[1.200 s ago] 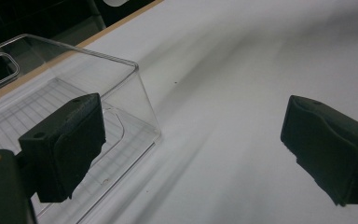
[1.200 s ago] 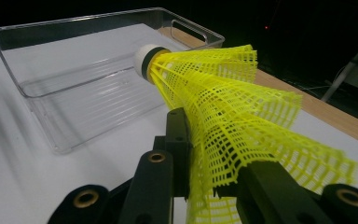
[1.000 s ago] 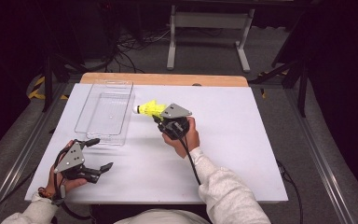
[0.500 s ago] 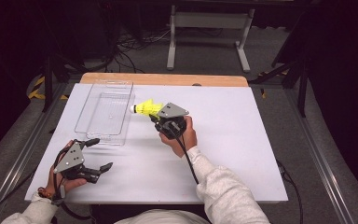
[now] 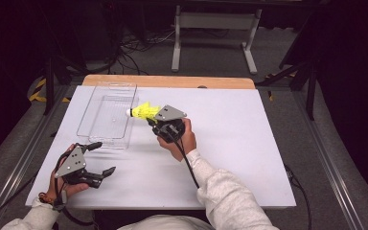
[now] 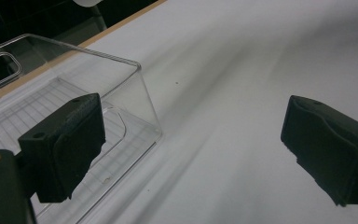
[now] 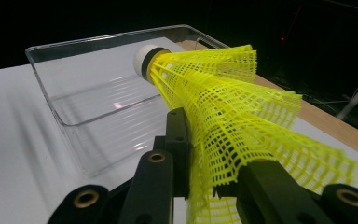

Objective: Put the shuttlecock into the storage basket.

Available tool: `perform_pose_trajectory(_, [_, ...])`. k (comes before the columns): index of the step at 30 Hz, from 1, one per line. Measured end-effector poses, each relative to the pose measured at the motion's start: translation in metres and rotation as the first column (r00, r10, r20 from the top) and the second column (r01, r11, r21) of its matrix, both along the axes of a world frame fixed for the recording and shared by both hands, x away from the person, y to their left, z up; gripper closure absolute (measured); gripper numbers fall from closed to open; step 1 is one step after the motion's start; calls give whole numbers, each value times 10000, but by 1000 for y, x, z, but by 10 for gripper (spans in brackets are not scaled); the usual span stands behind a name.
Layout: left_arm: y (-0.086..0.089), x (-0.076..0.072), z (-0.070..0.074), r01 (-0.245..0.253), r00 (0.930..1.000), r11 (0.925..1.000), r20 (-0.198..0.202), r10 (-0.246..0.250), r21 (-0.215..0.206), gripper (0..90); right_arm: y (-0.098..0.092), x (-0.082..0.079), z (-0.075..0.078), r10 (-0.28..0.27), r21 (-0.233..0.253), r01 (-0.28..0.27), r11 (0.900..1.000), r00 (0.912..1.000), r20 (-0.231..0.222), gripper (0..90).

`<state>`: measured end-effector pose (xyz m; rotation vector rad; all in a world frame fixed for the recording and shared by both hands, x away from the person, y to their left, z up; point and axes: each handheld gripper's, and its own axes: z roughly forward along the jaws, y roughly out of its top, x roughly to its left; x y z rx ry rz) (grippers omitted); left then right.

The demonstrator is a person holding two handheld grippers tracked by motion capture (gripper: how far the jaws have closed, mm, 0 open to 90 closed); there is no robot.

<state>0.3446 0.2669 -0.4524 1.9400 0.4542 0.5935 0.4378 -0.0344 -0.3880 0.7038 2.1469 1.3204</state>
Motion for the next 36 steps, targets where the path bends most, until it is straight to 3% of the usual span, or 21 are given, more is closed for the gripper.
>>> perform_pose_trajectory(36, [6, -2, 2, -104, 9999, 9992, -1, 104, -377, 72, 56, 8, 6, 947, -313, -950, 9950, 9954, -116, 804])
